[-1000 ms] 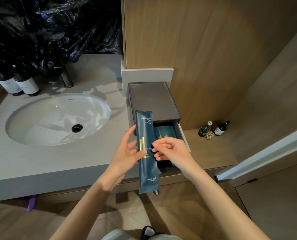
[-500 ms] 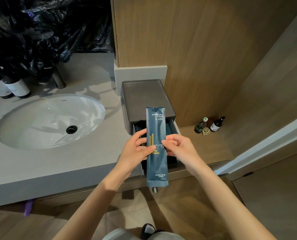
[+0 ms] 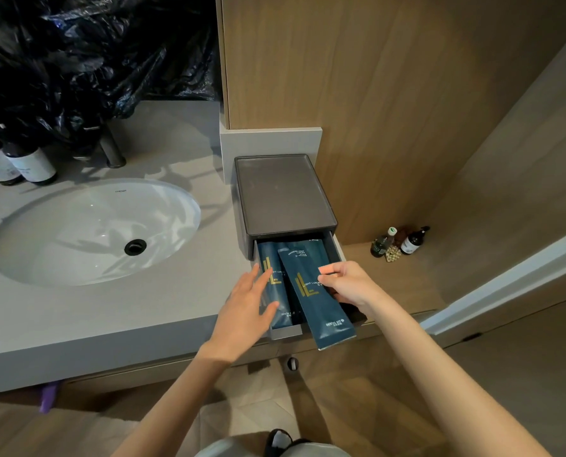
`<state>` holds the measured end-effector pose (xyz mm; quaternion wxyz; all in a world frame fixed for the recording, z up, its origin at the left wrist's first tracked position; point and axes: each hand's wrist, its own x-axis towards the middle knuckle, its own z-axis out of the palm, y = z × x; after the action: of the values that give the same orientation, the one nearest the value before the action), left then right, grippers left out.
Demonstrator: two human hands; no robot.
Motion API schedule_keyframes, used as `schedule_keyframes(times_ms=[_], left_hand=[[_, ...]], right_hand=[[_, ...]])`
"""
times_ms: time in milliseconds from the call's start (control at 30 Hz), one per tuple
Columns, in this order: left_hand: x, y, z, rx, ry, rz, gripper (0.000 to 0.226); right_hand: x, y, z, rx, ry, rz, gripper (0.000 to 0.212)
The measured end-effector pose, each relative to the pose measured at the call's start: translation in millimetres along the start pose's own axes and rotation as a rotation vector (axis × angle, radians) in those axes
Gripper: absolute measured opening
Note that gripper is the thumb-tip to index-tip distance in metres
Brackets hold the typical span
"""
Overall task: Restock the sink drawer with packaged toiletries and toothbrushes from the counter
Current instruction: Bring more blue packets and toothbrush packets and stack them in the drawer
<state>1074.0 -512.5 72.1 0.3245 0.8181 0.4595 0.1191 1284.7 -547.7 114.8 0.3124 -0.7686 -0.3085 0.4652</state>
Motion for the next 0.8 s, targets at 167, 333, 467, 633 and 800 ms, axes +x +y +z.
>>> schedule_keyframes(times_ms=[167,333,467,633,800], left_hand=[[1,-5,-2,0.002,-0.013,-0.003,0.069],[2,-7,-7,0.021,-0.041,0.01,0.068],[2,-9,-8,0.004,-0.055,0.016,0.068],[1,-8,-9,0.006,-0.06,0.015,0.068],[0,-8,-10,-0.005,-0.06,0.025,0.068]], right_hand=[[32,-1,23,-0.021,0.127,-0.039,0.027],[47,-1,38,0.003,0.243,-0.063,0.024],[50,6,40,-0.046,0.261,-0.106,0.022],[53,10,37,-0.001,0.212,-0.126,0.017],[56,10,35,0.096,0.131,-0.094,0.018]])
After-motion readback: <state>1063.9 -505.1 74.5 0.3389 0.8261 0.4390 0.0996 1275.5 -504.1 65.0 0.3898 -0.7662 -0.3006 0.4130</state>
